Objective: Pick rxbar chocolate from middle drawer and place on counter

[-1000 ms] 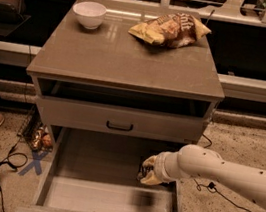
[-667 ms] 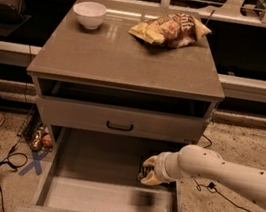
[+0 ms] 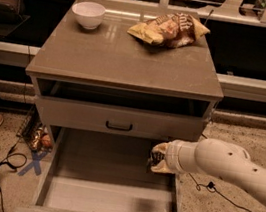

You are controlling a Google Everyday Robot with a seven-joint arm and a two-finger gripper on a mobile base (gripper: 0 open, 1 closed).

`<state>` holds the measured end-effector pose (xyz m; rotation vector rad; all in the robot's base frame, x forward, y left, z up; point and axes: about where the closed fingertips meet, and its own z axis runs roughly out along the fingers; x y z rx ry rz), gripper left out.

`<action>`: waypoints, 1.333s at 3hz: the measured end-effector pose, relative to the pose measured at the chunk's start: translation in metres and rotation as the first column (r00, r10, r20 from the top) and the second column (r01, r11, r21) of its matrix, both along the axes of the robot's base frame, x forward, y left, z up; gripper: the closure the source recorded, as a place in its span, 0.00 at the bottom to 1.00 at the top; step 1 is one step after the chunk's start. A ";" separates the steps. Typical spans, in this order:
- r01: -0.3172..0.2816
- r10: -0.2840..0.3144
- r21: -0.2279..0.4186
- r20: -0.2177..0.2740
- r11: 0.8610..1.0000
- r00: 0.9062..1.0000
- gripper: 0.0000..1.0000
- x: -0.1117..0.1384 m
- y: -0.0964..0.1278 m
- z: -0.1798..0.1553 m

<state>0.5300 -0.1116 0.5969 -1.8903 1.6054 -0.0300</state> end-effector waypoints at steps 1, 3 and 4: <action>-0.039 0.041 -0.016 0.145 0.999 0.989 1.00 -0.002 -0.009 0.077; -0.079 0.091 -0.051 0.302 0.996 0.949 1.00 -0.011 -0.033 0.145; -0.079 0.088 -0.043 0.295 0.996 0.952 1.00 -0.010 -0.029 0.143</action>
Offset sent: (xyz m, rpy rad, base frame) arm -0.0175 -0.0436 0.2222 -0.0229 -0.4532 0.1149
